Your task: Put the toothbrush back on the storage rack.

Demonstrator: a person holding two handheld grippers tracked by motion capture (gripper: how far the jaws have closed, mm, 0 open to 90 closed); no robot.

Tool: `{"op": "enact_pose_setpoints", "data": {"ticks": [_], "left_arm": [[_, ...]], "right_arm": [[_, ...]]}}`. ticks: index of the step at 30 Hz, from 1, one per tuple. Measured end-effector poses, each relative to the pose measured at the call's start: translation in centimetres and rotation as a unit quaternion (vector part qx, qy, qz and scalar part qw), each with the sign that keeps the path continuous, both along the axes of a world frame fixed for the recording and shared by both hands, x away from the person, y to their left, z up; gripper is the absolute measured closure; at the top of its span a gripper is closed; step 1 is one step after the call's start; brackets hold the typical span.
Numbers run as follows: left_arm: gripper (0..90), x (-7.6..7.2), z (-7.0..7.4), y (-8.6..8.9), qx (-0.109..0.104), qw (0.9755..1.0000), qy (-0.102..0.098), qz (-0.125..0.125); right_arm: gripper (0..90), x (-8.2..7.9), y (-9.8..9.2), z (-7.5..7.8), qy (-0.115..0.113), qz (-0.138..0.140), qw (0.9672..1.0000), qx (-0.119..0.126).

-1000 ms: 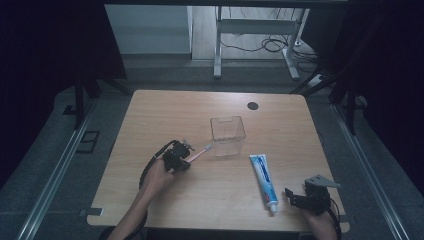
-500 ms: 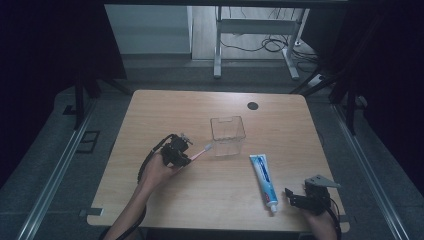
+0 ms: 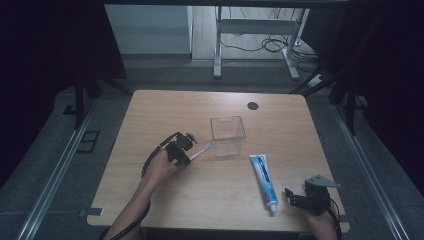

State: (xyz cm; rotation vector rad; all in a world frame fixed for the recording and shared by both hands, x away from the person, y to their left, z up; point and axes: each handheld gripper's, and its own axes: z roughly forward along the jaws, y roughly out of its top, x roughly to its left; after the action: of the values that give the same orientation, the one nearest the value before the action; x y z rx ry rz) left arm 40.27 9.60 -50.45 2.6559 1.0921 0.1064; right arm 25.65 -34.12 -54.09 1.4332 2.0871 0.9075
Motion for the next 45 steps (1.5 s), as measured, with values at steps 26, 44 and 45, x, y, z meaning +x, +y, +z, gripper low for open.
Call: {"op": "enact_pose_setpoints", "data": {"ticks": [26,44,45], "left_arm": [[79.1,-0.7,4.4,2.1,-0.054,0.9965,-0.063,0.011],[79.1,-1.4,9.0,2.4,-0.123,0.9829,-0.137,0.0],[79.0,-1.4,9.0,2.4,-0.125,0.9825,-0.138,-0.002]], "right_arm": [[14.7,0.0,0.0,0.0,0.0,0.001,1.0,0.0],[14.7,0.0,0.0,0.0,0.0,0.0,1.0,0.0],[14.7,0.0,0.0,0.0,0.0,0.0,1.0,0.0]]}}
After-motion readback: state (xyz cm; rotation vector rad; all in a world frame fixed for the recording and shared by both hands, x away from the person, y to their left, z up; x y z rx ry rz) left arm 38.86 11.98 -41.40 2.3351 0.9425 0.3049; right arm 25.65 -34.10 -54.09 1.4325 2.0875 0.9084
